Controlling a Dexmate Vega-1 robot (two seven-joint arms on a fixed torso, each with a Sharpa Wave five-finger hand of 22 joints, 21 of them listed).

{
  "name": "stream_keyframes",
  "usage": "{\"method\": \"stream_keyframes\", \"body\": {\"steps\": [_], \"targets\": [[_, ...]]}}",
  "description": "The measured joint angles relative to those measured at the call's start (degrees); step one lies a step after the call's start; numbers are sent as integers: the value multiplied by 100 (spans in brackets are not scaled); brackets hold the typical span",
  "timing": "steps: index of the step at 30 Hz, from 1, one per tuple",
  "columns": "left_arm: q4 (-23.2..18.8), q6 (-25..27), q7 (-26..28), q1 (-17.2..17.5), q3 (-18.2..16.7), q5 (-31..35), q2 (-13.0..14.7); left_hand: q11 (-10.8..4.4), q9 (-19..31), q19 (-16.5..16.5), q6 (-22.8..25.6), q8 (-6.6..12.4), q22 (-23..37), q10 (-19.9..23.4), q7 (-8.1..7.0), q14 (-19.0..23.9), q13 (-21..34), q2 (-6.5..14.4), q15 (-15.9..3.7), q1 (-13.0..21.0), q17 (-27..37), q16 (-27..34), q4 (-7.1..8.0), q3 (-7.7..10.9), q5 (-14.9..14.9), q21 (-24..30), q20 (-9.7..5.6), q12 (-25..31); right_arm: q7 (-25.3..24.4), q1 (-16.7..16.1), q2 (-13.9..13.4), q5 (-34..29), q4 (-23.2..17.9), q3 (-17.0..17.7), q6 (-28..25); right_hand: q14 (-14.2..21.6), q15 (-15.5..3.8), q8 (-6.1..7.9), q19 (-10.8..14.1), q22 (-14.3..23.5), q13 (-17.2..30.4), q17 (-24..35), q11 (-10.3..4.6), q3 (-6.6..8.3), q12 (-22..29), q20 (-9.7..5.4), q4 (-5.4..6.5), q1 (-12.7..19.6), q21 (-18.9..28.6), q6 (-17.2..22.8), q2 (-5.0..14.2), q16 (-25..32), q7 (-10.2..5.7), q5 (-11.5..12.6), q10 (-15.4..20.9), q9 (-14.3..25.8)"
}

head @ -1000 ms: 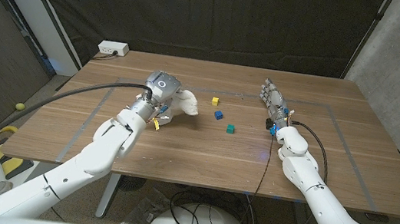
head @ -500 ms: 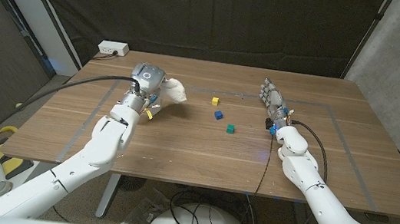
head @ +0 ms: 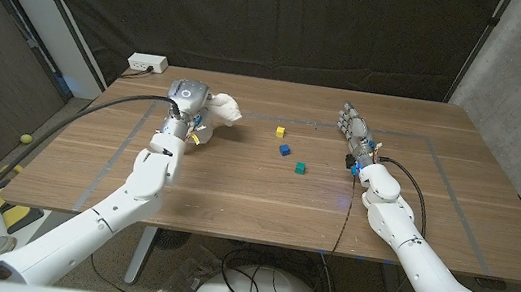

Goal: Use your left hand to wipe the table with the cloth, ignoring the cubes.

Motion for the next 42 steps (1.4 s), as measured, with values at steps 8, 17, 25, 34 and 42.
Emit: {"method": "stream_keyframes", "body": {"steps": [8, 17, 25, 34, 42], "targets": [[523, -1017, 833, -193, -105, -1360, -271, -9, 17, 0, 10, -22, -48, 10, 10, 7, -2, 0, -6, 0, 33, -54, -1, 1, -1, 66, 0, -46, -1, 32, 8, -2, 69, 3, -8, 0, 0, 0, 0, 0, 0, 0, 0, 0, 0, 0, 0, 0, 0, 0, 0, 0, 0, 0, 0, 0], [513, -1843, 730, -175, -445, -2955, -474, 10, 25, 0, 19, -44, -104, 51, 20, 62, -16, -22, 1, 22, 69, -98, -26, 26, -4, 111, 0, -91, 9, 90, 37, -2, 195, 24, -10, 0, 0, 0, 0, 0, 0, 0, 0, 0, 0, 0, 0, 0, 0, 0, 0, 0, 0, 0, 0, 0], [78, -1269, 390, -108, -517, -3252, -574, 32, 50, 22, 19, -62, -157, 73, 21, 80, -5, -22, 0, 22, 81, -167, -44, 44, -5, 195, 21, -112, 66, 182, 80, -1, 375, 32, 42, 0, 0, 0, 0, 0, 0, 0, 0, 0, 0, 0, 0, 0, 0, 0, 0, 0, 0, 0, 0, 0], [-162, 190, -2, -348, 58, -2390, -494, 51, 30, 22, 39, -79, -262, 94, 42, 95, 24, -22, -9, 22, 111, -282, -67, 68, -24, 243, 21, -158, 155, 290, 136, 2, 570, 34, 91, 0, 0, 0, 0, 0, 0, 0, 0, 0, 0, 0, 0, 0, 0, 0, 0, 1, 0, 0, -1, 0], [41, 1527, -532, -763, 903, -1233, -319, 33, 16, 0, 91, -108, -321, 114, 28, 113, 20, -22, -11, 22, 115, -351, -91, 91, -45, 282, -1, -213, 205, 346, 157, 3, 661, 46, 113, 0, 0, 0, 0, 29, 0, 0, 0, 0, 0, 0, 0, 0, 0, 0, 0, 1, 0, 0, -1, 0]]}}
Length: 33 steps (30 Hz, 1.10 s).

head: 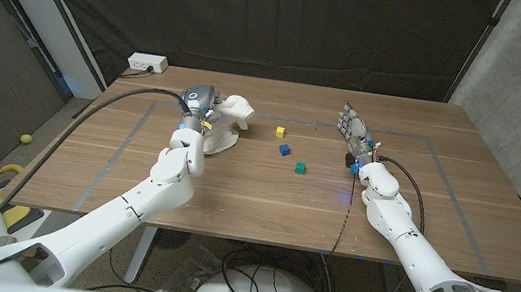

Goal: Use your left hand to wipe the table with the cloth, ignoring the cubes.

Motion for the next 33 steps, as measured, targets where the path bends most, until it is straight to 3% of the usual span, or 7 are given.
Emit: {"method": "stream_keyframes", "body": {"steps": [3, 4, 7, 14, 29, 30, 33], "targets": [[0, 283, -166, 0, 0, 301, 0, 0, -20, -13, 32, -14, -26, 0, -31, -14, -21, 0, -14, 0, 3, -22, 0, 0, -1, 0, 13, -10, 0, 9, 1, 0, 14, 9, 0, 0, 0, 0, 0, 0, 0, 0, 0, 0, 0, 0, 0, -22, 0, 0, -22, 0, 0, 0, 0, 0], [212, 435, -266, -192, 315, 491, 34, -1, -22, -23, 40, -16, -38, 0, -38, -22, -21, 0, -22, 0, 6, -37, -1, 1, -1, 0, 22, -10, 0, 14, 2, 0, 25, 15, 0, 0, 0, 0, 0, 0, 0, 0, 0, 0, 0, 0, 0, -22, 0, 0, -22, 1, 0, 0, 0, 0], [534, 694, -467, -404, 620, 842, 32, -1, -32, -22, 40, -26, -62, 0, -38, -22, -22, 0, -22, 0, 7, -45, -23, 23, -4, 0, 22, -10, 14, 23, 3, 0, 40, 26, 0, 0, 0, 0, 0, 0, 0, 0, 0, 0, 0, 0, 0, -22, 0, 0, -22, 3, 0, 0, 0, 0], [1147, 981, -757, -710, 985, 1335, -63, -1, -61, -22, 125, -65, -124, 57, -38, -22, -36, 0, -22, 0, 2, -90, -23, 23, -7, 56, 22, -54, 16, 41, 5, -6, 81, 48, -19, 0, 0, 0, 0, -1, 0, 0, 0, 0, 0, 0, 0, -22, 0, 0, -22, 3, 0, 0, 0, 0], [2257, 822, -1021, -1196, 1554, 1568, -190, -46, -115, -21, 185, -155, -262, 58, -79, -21, -64, -22, -21, 22, 3, -235, -70, 71, 9, 138, 22, -159, -1, 79, 8, -58, 158, 59, -36, 0, 0, 0, 0, -1, 0, 0, 0, -56, 0, 0, -8, -22, 0, 22, -22, 3, -22, 0, 0, 0], [2322, 809, -1063, -1231, 1624, 1607, -182, -45, -116, -21, 185, -160, -263, 58, -79, -21, -64, -22, -21, 22, 3, -236, 61, 202, 9, 162, 22, -174, -6, 79, 8, -59, 159, 59, -36, 0, 0, 0, 0, -1, 0, 0, 0, -56, 0, 0, -8, -22, 0, 22, -22, 3, -22, 0, 0, 0], [2392, 799, -1175, -1285, 1746, 1694, -133, -46, -128, -22, 185, -184, -288, 58, -79, -23, -63, -22, -23, 22, -17, -280, 81, 238, 30, 162, 23, -188, -14, 80, 8, -67, 159, 59, -36, 0, 0, 0, 0, -2, 0, 0, 0, -56, 0, 0, -8, -22, 0, 22, -22, 4, -22, 0, 0, 0]]}}
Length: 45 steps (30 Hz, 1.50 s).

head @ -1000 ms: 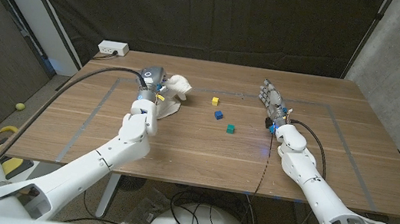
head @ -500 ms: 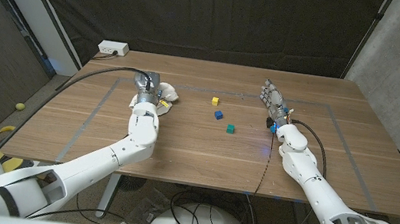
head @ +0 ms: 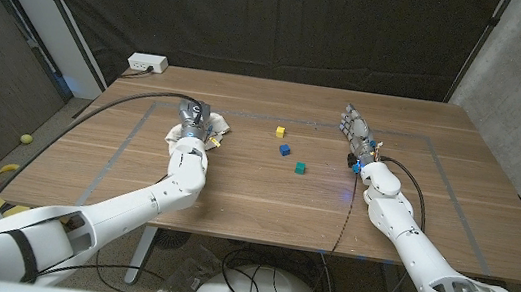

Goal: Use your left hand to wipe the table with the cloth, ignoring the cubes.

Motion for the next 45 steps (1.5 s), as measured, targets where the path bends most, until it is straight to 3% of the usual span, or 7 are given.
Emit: {"method": "stream_keyframes", "body": {"steps": [5, 14, 23, 31, 42, 44, 45], "targets": [[23, 11, -409, -60, 169, 284, 137, 0, -3, -21, 0, -26, -50, 0, 0, -20, 12, 0, -20, 0, -10, -45, 23, 53, 0, 0, 18, -21, -10, 0, -8, -6, -15, 0, 0, 0, 0, 0, 0, 0, 0, 0, 0, 0, 0, 0, 0, 0, 0, 0, 0, 0, 0, 0, 0, 0], [-5, 356, -1640, -55, 367, 1170, 531, 0, -27, -51, 0, -59, -106, 0, 0, -20, 35, 0, -20, 0, -20, -88, 24, 53, -1, 22, -12, -44, -18, -11, -23, -18, -78, -19, -1, 0, 0, 0, 0, 0, 0, 0, 0, 0, 0, 0, 0, 0, 0, 0, 0, 0, 0, 0, 0, 0], [50, 584, -2546, 120, 218, 1976, 768, 0, -26, -81, 0, -69, -142, 0, 0, -20, 62, 0, -20, 0, -34, -122, 24, 53, -7, 44, 18, -45, -50, -29, -47, -50, -176, -60, -41, 0, 0, 0, 0, -1, 0, 0, 0, 1, 0, 0, 0, 0, 0, -1, 0, 0, 0, 0, 0, 0], [115, 518, -2425, 245, -6, 2063, 728, 0, -21, -81, 0, -93, -186, 0, 0, -20, 62, 0, -20, 0, -34, -144, 25, 53, -10, 88, 18, -65, -152, -111, -108, -92, -359, -83, -98, 0, 0, 0, 0, -1, 0, 0, 0, 1, 0, 0, 0, 0, 0, -1, 0, 0, 0, 0, 0, 0], [429, 32, -954, 251, -277, 1309, 225, 21, -21, -80, 45, -149, -241, 21, -1, 25, 59, -1, 25, 1, -24, -166, 7, 72, -11, 173, 18, -88, -371, -312, -242, -131, -719, -86, -213, 0, 0, 0, 0, -1, 0, 0, 0, 1, 0, 0, 0, -23, 0, -1, -23, 0, 1, 0, 0, 0], [438, 32, -954, 245, -305, 1309, 166, 22, -21, -80, 61, -152, -262, 22, -1, 35, 43, -60, 34, 60, -17, -166, 61, 142, -12, 177, 18, -89, -389, -312, -242, -134, -719, -86, -221, 0, 0, 0, 0, -1, 0, 0, 0, -8, 0, 0, -9, -23, 0, -1, -23, 0, 1, 0, 0, 0], [432, 32, -954, 244, -335, 826, 114, 22, -22, -80, 61, -153, -265, 22, -1, 35, 42, -60, 35, 60, -17, -166, 61, 142, -12, 177, 18, -89, -407, -355, -281, -137, -719, -91, -229, 0, 0, 0, 0, -1, 0, 0, -13, -16, 0, 0, -16, -23, 0, -1, -23, 0, 1, 0, 13, 0]]}}
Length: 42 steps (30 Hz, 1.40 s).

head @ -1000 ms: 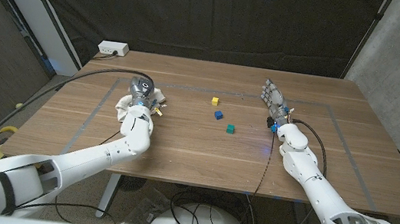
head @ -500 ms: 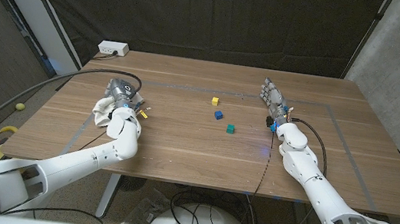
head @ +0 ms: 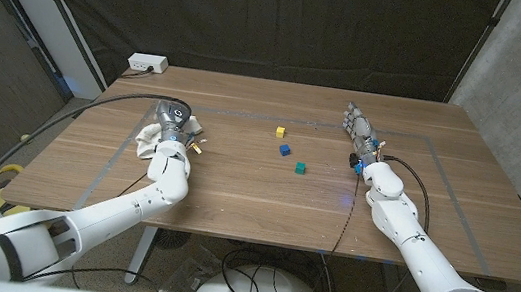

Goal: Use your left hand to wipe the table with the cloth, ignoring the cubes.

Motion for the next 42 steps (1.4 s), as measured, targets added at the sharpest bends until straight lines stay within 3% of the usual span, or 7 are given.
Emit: {"method": "stream_keyframes", "body": {"steps": [3, 4, 5, 22, 36, 37, 42], "targets": [[-73, 0, 0, 5, -40, 0, -53, 0, -1, 0, 1, -17, 0, 0, 0, 0, 0, 0, 0, 0, 0, 0, 0, 0, 0, 41, 0, -3, -27, 0, 0, -2, -82, 0, -8, 0, 0, 0, 0, 0, 0, 0, -8, 0, 0, 0, 0, 0, 0, 0, 0, 0, 0, 0, 8, 0], [-122, -660, 1175, 15, -52, -359, -60, 0, -1, 0, 1, -19, -16, 0, 0, 12, -1, 0, 12, 0, 0, -1, 0, 1, 0, 41, 0, -6, -37, -19, -19, -3, -118, -9, -8, 0, 0, 0, 0, 0, 0, 0, -8, 0, 0, 0, 0, 0, 0, 0, 0, 0, 0, 0, 8, 0], [-161, -840, 1385, 23, -63, -532, -63, 0, -2, 0, 1, -20, -25, 0, 0, 29, -1, -1, 29, -1, -1, -2, 1, 1, 0, 41, 0, -15, -42, -25, -27, -3, -127, -13, -9, 0, 0, 0, 0, 0, 0, 0, -8, 0, 0, 0, 0, 0, 0, 0, 0, 0, 0, 0, 8, 0], [-543, -3206, 3651, 290, -465, -2028, 210, -23, -5, 0, 186, -89, -132, 22, -20, 59, 36, -1, 22, -4, -39, -129, 26, 21, 12, 89, 0, -45, -42, 50, -25, 2, 3, -69, 37, 0, 0, 0, 0, 0, 0, 0, -8, 0, 0, 0, 0, 0, 0, 0, 0, 0, 0, 0, 8, 0], [-626, -2758, 3415, 315, -435, -1698, 296, -40, -2, -31, 196, -128, -185, 39, -31, 90, 44, 6, 15, -13, -44, -178, 8, 38, 9, 128, -31, -88, -8, 120, -6, -3, 80, -102, 52, 0, 0, 0, 0, 0, 0, 0, -7, 0, 0, 0, 0, 0, 0, 0, 0, 0, 0, 0, 8, 0], [-609, -2173, 2965, 295, -412, -1443, 278, -40, -2, -31, 197, -132, -199, 39, -31, 90, 44, 6, 15, -13, -44, -178, 8, 38, 7, 158, -31, -88, -7, 140, 0, -7, 102, -111, 52, 0, 0, 0, 0, 0, 0, 0, -7, 1, 0, 0, 0, 0, 0, 0, 0, 0, 0, 0, 8, 0], [-545, -1616, 2477, 214, -332, -1241, 231, -18, 6, -31, 196, -153, -212, 61, -31, 99, 44, -36, 21, -62, -43, -178, 8, 38, 5, 184, -31, -89, -6, 156, 2, -24, 117, -122, 52, 0, 0, 0, 0, 0, 0, 0, -7, 0, 0, 0, 0, 0, 0, 0, 0, 0, 0, 0, 8, 0]]}}
